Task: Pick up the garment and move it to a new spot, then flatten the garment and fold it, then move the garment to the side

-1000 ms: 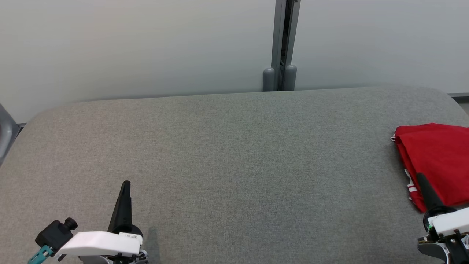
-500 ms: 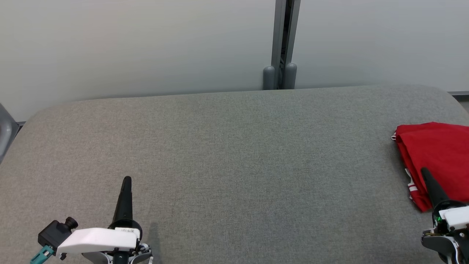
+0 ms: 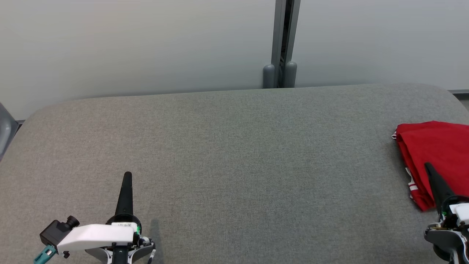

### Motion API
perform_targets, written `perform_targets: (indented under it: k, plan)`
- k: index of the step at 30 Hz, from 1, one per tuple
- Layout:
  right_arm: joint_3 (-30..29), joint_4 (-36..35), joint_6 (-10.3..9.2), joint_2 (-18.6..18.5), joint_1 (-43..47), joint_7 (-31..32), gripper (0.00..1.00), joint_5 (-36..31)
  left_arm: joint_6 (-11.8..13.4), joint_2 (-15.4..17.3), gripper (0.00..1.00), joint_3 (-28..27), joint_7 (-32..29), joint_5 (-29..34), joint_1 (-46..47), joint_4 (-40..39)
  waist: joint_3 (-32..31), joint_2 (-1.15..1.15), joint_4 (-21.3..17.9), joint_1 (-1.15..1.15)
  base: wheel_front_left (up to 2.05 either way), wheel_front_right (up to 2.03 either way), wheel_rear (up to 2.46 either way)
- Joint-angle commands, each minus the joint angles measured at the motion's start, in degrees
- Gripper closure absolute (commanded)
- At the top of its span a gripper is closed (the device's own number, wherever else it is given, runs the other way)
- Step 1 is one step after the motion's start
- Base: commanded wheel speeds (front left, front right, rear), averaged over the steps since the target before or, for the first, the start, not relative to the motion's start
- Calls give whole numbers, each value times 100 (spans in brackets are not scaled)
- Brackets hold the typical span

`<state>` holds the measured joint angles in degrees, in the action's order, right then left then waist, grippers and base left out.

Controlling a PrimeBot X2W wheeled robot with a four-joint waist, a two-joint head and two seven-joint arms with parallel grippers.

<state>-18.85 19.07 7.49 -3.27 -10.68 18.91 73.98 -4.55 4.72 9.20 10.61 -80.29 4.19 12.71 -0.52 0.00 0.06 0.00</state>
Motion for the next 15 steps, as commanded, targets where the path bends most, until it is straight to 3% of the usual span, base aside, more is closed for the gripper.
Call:
perform_targets:
  k: [1,15]
  plan:
    - [-46,5,0,-56,-119,66,100,135,-67,9,100,-32,12,-120,143,-10,3,0,0,0,0,0,0]
    - [-181,181,0,-79,-259,240,100,763,-173,-81,100,-38,35,-713,237,63,39,0,-1,0,0,0,0]
